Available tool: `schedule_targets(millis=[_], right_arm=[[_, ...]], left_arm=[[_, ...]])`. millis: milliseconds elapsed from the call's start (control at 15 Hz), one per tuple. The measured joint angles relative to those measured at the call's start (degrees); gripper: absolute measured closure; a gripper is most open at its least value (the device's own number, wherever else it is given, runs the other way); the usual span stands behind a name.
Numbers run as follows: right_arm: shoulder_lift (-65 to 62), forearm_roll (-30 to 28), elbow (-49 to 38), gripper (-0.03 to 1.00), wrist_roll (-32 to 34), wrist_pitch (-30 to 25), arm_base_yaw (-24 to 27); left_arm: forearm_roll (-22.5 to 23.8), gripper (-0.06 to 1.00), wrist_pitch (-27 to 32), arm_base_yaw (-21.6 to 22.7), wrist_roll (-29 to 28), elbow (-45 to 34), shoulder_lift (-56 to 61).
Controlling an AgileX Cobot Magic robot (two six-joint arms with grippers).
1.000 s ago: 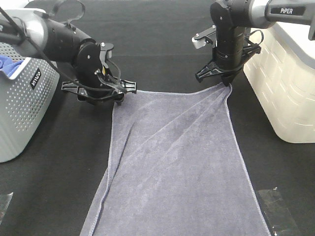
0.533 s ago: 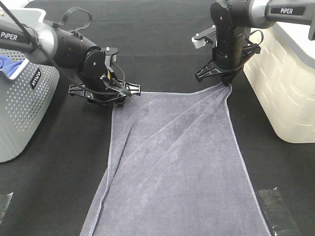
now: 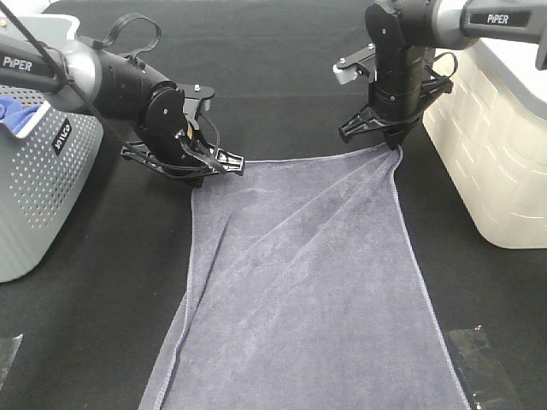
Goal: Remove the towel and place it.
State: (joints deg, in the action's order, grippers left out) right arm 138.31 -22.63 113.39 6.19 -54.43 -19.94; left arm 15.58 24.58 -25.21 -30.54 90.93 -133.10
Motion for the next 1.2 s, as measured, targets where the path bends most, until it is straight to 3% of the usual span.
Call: schedule_targets(millis=[200, 467, 600, 733, 867, 1200], right_arm=[[0.00, 0.00, 0.69, 0.97, 0.00, 0.06, 0.00], [0.00, 0.11, 6.19, 0.97, -0.06, 1.32, 0.00], [0.00, 0.11, 8.31, 0.97, -0.06, 4.07, 0.00], [-0.17, 0.00, 8.48, 0.97, -0.06, 7.96, 0.00], [-0.17, -0.52, 8.48, 0.97, 0.00, 12.43, 0.00], [-0.11, -8.42, 8.48, 0.97, 5.27, 24.81, 0.00]], left_arm=[[2.12, 0.94, 0.52, 0.00, 0.29, 1.78, 0.63], [11.40, 0.94, 4.18, 0.00, 0.29, 7.91, 2.18], [15.41, 0.94, 5.61, 0.57, 0.23, 11.00, 2.18], [16.21, 0.94, 5.44, 2.98, -1.55, 13.29, 2.18], [16.21, 0.94, 1.26, 6.65, -2.23, 14.38, 2.18], [17.30, 0.94, -11.06, 9.22, -2.29, 15.58, -0.57]])
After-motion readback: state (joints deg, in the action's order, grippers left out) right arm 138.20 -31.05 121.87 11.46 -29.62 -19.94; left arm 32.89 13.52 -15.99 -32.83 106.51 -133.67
